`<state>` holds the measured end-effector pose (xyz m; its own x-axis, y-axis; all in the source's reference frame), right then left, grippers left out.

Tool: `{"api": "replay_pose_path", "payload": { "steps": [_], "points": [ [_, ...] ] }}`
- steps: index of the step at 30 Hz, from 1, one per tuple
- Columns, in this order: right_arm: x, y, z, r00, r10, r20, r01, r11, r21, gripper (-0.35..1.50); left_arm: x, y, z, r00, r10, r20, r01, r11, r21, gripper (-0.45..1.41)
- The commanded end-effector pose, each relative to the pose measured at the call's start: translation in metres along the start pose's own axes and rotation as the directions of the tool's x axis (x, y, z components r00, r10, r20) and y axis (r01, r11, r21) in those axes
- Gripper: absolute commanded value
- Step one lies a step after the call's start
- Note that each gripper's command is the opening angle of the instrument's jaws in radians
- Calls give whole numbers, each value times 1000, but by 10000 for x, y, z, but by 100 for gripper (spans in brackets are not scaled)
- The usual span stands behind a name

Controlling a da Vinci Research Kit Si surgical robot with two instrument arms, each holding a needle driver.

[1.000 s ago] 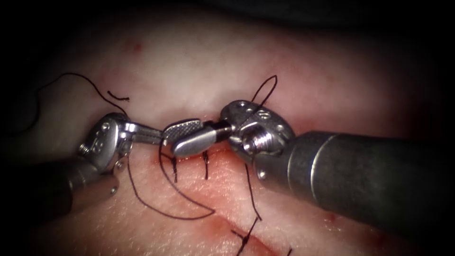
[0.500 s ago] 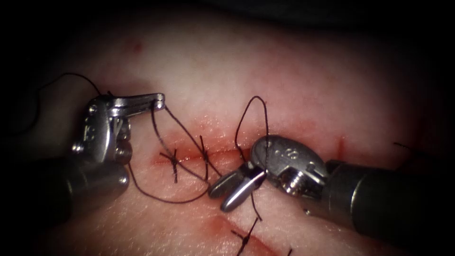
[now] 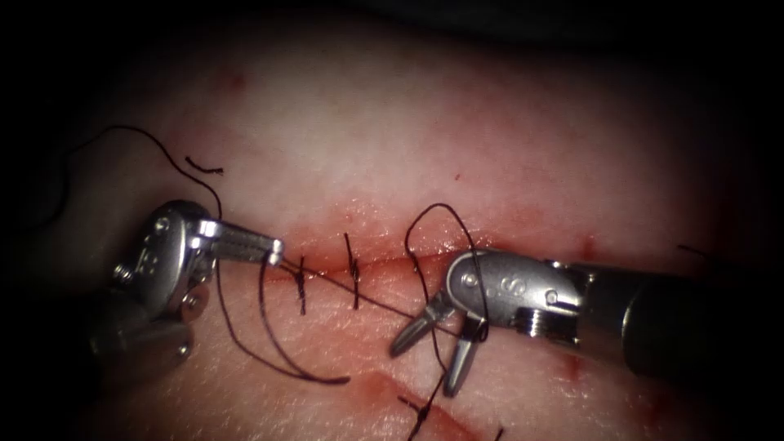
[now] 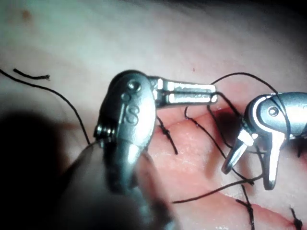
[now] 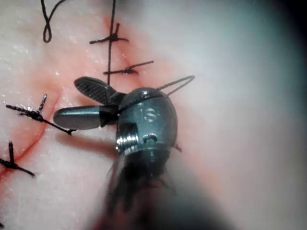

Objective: Wound Closure
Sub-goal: Grab the suture tail with the right tool, then tension the knot by moving the right arm up and the left arm down.

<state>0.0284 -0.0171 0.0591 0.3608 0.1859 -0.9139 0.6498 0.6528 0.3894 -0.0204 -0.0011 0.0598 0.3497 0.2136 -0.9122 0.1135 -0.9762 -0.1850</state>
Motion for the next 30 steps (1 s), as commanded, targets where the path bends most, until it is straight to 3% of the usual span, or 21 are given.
{"api": "replay_pose_path", "payload": {
  "steps": [1, 5, 16, 17, 19, 21, 24, 30],
  "points": [
    [-6, 10, 8, 996, -59, 62, 59, 998, 7, 112, -6, -5, 3, 1000, 2, -3, -2, 1000, 3, -45],
    [-14, 11, 18, 957, -186, 222, 183, 983, 34, 112, -7, -3, 5, 1000, -7, -1, 7, 1000, -4, -45],
    [-26, 6, 34, 880, -306, 364, 284, 952, 114, 106, -11, 8, 6, 1000, -21, 4, 21, 1000, -14, -45],
    [-27, 5, 34, 876, -306, 372, 287, 952, 105, 99, -12, 9, 6, 1000, -20, 4, 20, 1000, -16, -45],
    [-29, -1, 35, 859, -311, 406, 257, 949, 184, -35, -13, 16, 7, 1000, -26, 7, 26, 999, -23, -45],
    [-30, -1, 35, 848, -317, 426, 254, 947, 199, -35, -13, 23, 9, 1000, -27, 11, 27, 999, -38, -45],
    [-30, 2, 30, 865, -280, 416, 217, 957, 193, -35, -15, 44, 14, 999, -28, 19, 29, 997, -77, -45],
    [-33, 15, 15, 941, -167, 293, 143, 985, 101, -35, -19, 79, 20, 998, -20, 64, 34, 974, -222, -45]
  ]
}}
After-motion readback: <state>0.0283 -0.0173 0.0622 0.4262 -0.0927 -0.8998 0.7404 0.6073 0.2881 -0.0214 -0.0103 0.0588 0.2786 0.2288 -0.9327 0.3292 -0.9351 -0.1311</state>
